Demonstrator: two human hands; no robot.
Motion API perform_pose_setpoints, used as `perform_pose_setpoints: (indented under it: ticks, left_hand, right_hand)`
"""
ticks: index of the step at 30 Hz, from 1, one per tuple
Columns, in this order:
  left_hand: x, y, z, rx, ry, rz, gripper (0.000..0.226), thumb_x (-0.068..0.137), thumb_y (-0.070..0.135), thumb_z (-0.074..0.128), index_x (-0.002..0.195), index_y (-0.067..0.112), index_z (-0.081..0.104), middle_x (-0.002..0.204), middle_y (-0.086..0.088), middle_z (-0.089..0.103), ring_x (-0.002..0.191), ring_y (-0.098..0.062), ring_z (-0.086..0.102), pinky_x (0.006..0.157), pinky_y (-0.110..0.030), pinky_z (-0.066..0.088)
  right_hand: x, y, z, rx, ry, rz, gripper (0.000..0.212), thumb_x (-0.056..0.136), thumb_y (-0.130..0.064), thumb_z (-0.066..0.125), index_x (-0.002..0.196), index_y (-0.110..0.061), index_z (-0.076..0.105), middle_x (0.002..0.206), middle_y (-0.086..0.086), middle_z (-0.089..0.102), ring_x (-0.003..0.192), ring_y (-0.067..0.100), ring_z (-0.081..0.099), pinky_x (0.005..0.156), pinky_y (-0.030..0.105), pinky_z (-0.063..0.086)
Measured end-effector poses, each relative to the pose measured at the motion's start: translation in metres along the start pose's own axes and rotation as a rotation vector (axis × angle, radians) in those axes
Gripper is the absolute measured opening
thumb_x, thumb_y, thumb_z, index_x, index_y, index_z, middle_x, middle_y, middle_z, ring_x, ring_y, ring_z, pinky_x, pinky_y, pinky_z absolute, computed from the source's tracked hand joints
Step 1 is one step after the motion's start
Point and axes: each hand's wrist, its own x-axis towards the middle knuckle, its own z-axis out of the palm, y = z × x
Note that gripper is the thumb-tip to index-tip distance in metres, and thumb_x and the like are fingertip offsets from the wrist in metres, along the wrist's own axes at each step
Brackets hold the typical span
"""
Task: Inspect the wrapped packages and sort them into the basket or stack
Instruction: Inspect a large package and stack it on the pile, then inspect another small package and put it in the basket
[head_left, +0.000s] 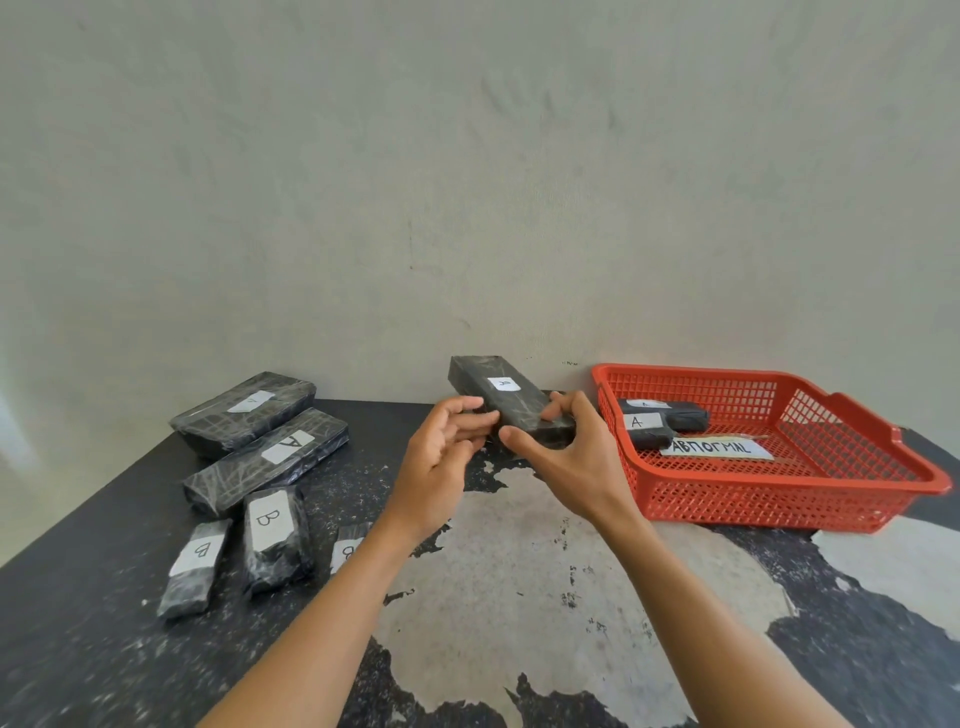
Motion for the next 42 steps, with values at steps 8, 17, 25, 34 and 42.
perform_pose_setpoints:
  ticks: [8,17,25,34,42]
  left_hand:
    - [0.016,-0.003,-0.043,0.626,-0.148,-0.204,0.055,0.092,0.031,0.067,0.139,0.046,0.043,0.163,-0.006,0.012,0.152,-0.022,0.01,0.119,-0.047,0.017]
    - [-0.003,-0.035,-0.03,0.657,-0.063,-0.257,0.026,0.081,0.023,0.079,0.103,0.028,0.065,0.119,-0.003,0.052,0.112,-0.019,0.054,0.091,-0.026,0.04]
    - [-0.004,-0.046,-0.001,0.828,-0.033,-0.355,0.029,0.093,0.022,0.065,0.12,0.024,0.056,0.127,-0.006,0.041,0.105,-0.022,0.051,0.085,-0.028,0.038]
    - [-0.017,-0.04,-0.02,0.83,-0.008,-0.204,0.04,0.094,0.024,0.065,0.132,0.021,0.053,0.137,0.001,0.049,0.127,-0.018,0.047,0.094,-0.023,0.031]
    - [-0.027,-0.03,-0.047,0.726,0.056,-0.147,0.029,0.096,0.014,0.059,0.125,0.019,0.059,0.126,-0.001,0.062,0.119,-0.016,0.057,0.1,-0.033,0.047]
  right_hand:
    - [-0.033,0.012,-0.019,-0.02,-0.098,-0.054,0.035,0.074,-0.024,0.08,0.092,-0.018,0.051,0.126,-0.01,0.055,0.091,-0.002,0.063,0.07,0.019,0.054]
    - [-0.03,0.054,-0.026,-0.297,-0.365,0.004,0.027,0.081,-0.034,0.074,0.101,-0.028,0.057,0.114,-0.003,0.061,0.097,0.012,0.06,0.08,0.029,0.051]
    - [-0.017,0.061,0.011,-0.744,-0.463,-0.195,0.04,0.098,-0.025,0.056,0.137,-0.029,0.05,0.142,-0.002,0.048,0.134,0.025,0.039,0.108,0.044,0.031]
    - [0.02,0.072,0.024,-0.744,-0.42,-0.191,0.042,0.094,0.004,0.047,0.13,-0.018,0.052,0.132,0.008,0.053,0.116,0.031,0.048,0.096,0.038,0.033]
    - [0.014,0.066,0.038,-0.693,-0.354,-0.121,0.042,0.097,-0.02,0.054,0.138,-0.023,0.045,0.146,0.002,0.043,0.142,0.025,0.029,0.119,0.05,0.004]
